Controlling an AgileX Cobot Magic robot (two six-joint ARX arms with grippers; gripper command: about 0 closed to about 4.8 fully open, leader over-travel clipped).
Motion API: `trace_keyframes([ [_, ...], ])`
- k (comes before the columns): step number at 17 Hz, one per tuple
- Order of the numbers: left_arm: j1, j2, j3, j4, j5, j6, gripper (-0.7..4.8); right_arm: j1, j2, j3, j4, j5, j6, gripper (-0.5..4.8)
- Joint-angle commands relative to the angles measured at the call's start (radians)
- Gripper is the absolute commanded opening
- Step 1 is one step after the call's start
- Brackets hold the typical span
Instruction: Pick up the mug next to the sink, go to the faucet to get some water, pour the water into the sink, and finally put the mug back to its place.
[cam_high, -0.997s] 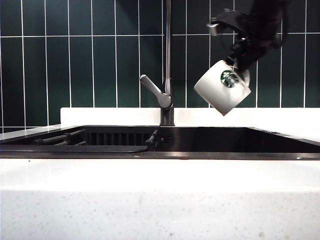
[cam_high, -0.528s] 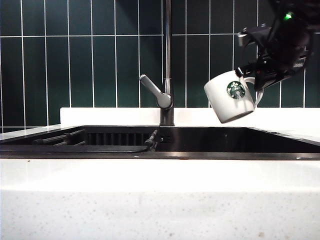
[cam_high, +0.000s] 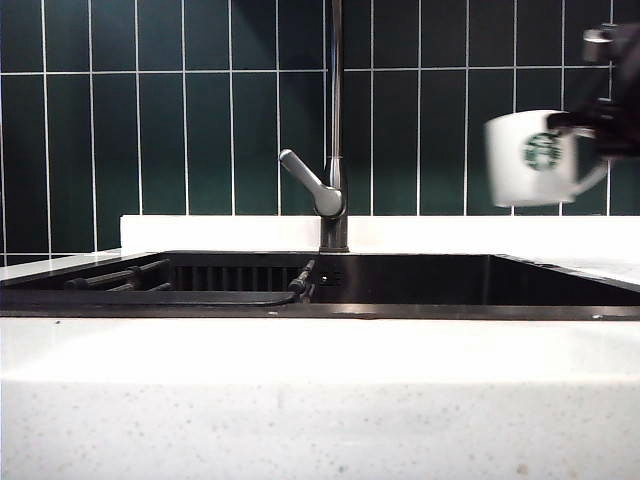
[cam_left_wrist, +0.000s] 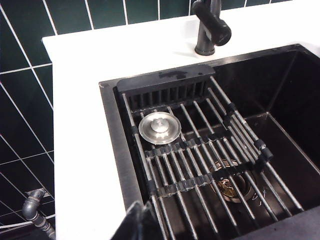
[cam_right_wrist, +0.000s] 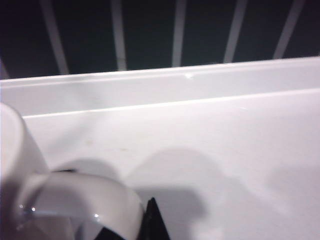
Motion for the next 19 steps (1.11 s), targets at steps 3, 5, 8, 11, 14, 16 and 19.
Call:
trace_keyframes([
  [3, 0.0, -0.006, -0.006, 0.01, -0.001, -0.003, -0.06, -0.087, -0.017, -0.035, 0.084, -0.057, 0.032, -0.01],
  [5, 0.0, -0.006, -0.007, 0.005, -0.002, 0.0, -0.06, -0.103, -0.016, -0.074, 0.138, -0.056, 0.028, -0.01],
  [8, 0.0, -0.006, -0.007, 0.005, -0.001, 0.001, -0.06, -0.109, -0.003, -0.131, 0.179, -0.059, -0.031, -0.01],
  [11, 0.0, -0.006, -0.007, 0.005, -0.001, 0.001, -0.06, -0.109, 0.022, -0.203, 0.281, -0.084, -0.044, -0.01],
  [14, 0.0, -0.006, -0.007, 0.004, -0.001, 0.001, -0.06, -0.11, 0.049, -0.213, 0.288, -0.083, -0.076, -0.01],
  [16, 0.0, -0.006, -0.008, -0.006, -0.001, 0.001, -0.06, -0.11, 0.064, -0.213, 0.269, -0.082, -0.082, -0.01],
  [19, 0.0, -0.006, -0.008, -0.011, -0.001, 0.001, -0.06, -0.117, 0.064, -0.213, 0.256, -0.057, -0.095, -0.01],
])
